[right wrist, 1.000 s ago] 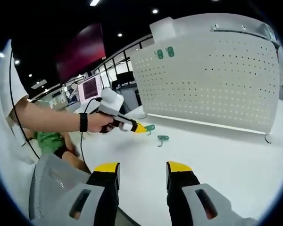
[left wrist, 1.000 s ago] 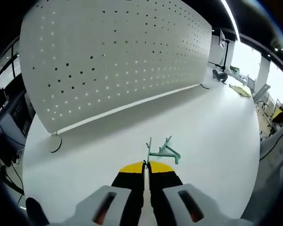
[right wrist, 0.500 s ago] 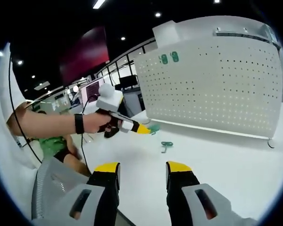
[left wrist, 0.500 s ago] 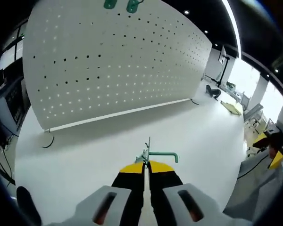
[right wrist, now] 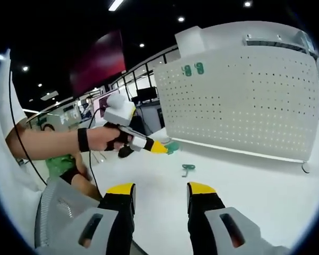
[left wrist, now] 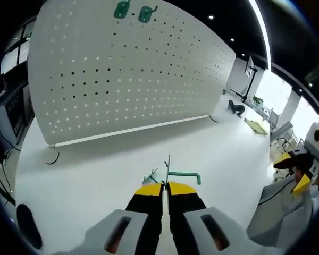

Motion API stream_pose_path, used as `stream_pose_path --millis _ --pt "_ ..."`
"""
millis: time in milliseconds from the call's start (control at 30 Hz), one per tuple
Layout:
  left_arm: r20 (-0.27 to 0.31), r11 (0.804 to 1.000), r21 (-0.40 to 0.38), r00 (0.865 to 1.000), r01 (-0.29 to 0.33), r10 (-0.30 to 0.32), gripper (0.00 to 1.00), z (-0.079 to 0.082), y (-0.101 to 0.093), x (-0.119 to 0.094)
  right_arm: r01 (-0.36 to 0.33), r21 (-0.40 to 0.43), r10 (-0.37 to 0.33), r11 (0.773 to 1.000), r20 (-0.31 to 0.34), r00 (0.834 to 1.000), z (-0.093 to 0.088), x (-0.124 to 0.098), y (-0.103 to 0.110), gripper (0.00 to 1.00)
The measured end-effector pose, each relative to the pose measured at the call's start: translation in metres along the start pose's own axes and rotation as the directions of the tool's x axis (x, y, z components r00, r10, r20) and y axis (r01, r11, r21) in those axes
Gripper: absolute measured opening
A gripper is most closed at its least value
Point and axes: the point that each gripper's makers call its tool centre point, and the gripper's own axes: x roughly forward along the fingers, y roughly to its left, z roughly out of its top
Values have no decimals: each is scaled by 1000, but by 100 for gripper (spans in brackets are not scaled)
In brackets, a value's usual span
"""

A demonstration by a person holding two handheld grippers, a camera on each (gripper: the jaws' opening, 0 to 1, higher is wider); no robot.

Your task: Insert the hook assembly into the mounting plate slot until the hook locks in place.

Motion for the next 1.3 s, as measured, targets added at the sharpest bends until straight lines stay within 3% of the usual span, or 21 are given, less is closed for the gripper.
stream_pose_path --millis 400,767,1133,1300 --pt "1 996 -68 998 62 -62 2 -11 -28 -5 -20 -22 20 1000 -6 1000 1 1 3 38" --pt "-19 996 -55 997 67 -68 2 -14 -37 -16 -53 -64 51 997 -31 998 -1 7 11 37" --pt "-55 992 -15 991 123 -124 2 -20 -66 -20 -63 -118 58 991 -53 997 -1 9 13 37" --pt "-65 987 -38 985 157 -160 2 -20 -79 -20 -67 -126 61 990 -53 997 -1 10 14 37"
